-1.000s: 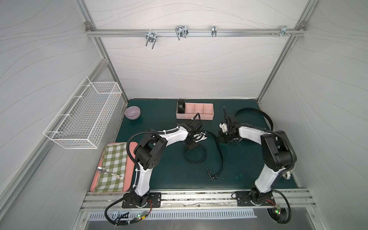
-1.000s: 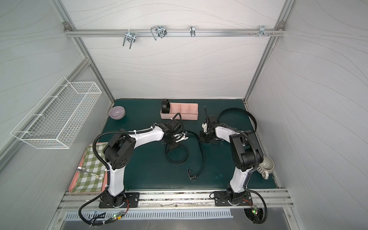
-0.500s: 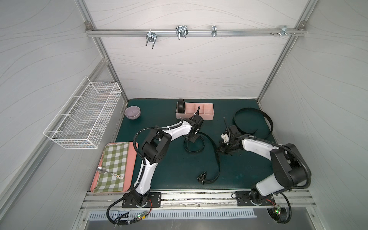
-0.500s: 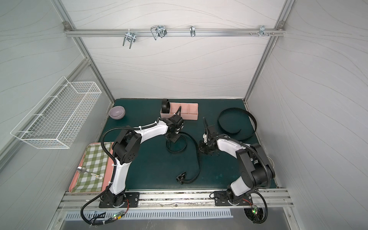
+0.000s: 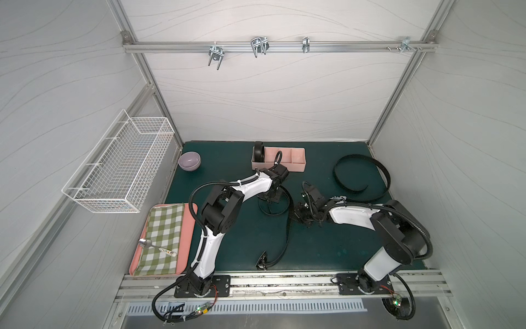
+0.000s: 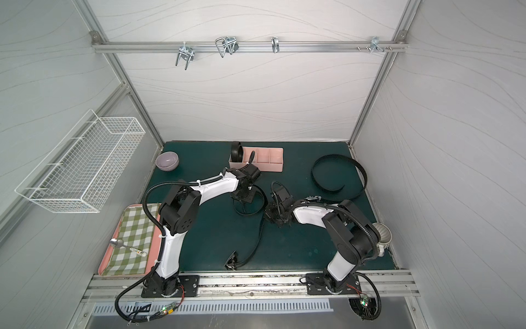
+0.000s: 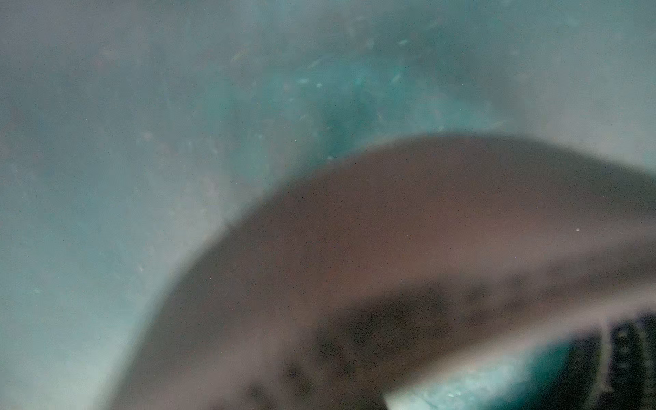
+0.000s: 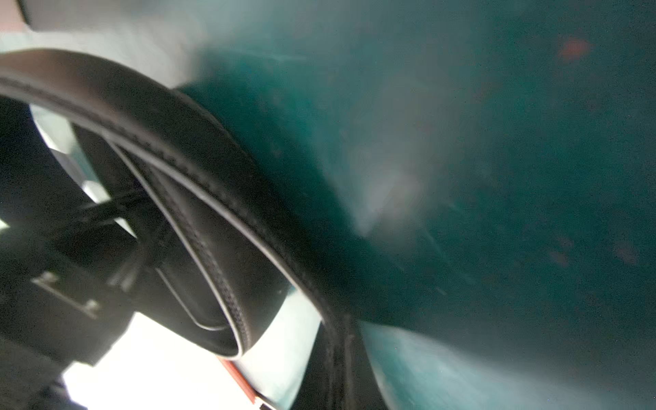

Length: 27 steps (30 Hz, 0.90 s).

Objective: Place the belts into the storage roll
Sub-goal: Roll the belt at the center of the board.

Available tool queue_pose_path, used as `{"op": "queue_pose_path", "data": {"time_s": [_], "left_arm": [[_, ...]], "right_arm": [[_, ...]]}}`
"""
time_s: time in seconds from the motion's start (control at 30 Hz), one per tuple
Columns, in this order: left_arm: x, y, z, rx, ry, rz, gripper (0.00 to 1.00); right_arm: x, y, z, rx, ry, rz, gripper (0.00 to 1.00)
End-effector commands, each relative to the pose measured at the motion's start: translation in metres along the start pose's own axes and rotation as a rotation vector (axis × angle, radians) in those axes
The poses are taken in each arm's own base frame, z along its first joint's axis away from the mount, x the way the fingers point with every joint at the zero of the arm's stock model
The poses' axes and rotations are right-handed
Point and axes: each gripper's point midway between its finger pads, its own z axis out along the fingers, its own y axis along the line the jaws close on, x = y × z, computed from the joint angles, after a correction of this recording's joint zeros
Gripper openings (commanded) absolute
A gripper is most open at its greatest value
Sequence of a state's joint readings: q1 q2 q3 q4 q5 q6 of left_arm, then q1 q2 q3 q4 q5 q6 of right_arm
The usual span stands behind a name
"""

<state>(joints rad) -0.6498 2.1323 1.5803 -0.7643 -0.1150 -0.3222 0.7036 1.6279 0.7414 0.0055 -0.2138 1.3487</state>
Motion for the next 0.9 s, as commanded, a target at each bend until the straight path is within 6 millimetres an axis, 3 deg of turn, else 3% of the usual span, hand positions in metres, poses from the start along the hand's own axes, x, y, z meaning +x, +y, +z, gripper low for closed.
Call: {"op": "queue_pose_path", "data": {"time_s": [0.0, 0.13, 0.23, 0.4, 0.57, 0.73, 0.87], "left_arm": [[0.017, -0.011, -0.009, 0.076, 0.075, -0.119, 0.0], [0.026, -0.016, -0.011, 0.107, 0.117, -0.146, 0.0], [0.03, -0.023, -0.015, 0.131, 0.135, -0.173, 0.0], [0.029, -0.023, -0.021, 0.112, 0.139, -0.226, 0.0], [0.026, -0.032, -0.027, 0.136, 0.179, -0.208, 0.0], [0.025, -0.034, -0.032, 0.15, 0.194, -0.204, 0.0], [0.024, -0.037, -0.03, 0.156, 0.212, -0.195, 0.0]], "right_arm": [[0.001, -0.007, -0.009, 0.0, -0.024, -0.083, 0.27], [-0.004, -0.012, -0.044, -0.001, -0.114, -0.361, 0.48], [-0.006, -0.004, -0.07, -0.015, -0.181, -0.59, 0.61], [0.012, 0.045, -0.096, -0.212, -0.213, -0.946, 0.67], [0.026, 0.066, -0.079, -0.258, -0.102, -1.138, 0.62], [0.031, 0.073, -0.06, -0.265, -0.072, -1.218, 0.53], [0.039, 0.073, -0.048, -0.261, -0.062, -1.238, 0.52]]}}
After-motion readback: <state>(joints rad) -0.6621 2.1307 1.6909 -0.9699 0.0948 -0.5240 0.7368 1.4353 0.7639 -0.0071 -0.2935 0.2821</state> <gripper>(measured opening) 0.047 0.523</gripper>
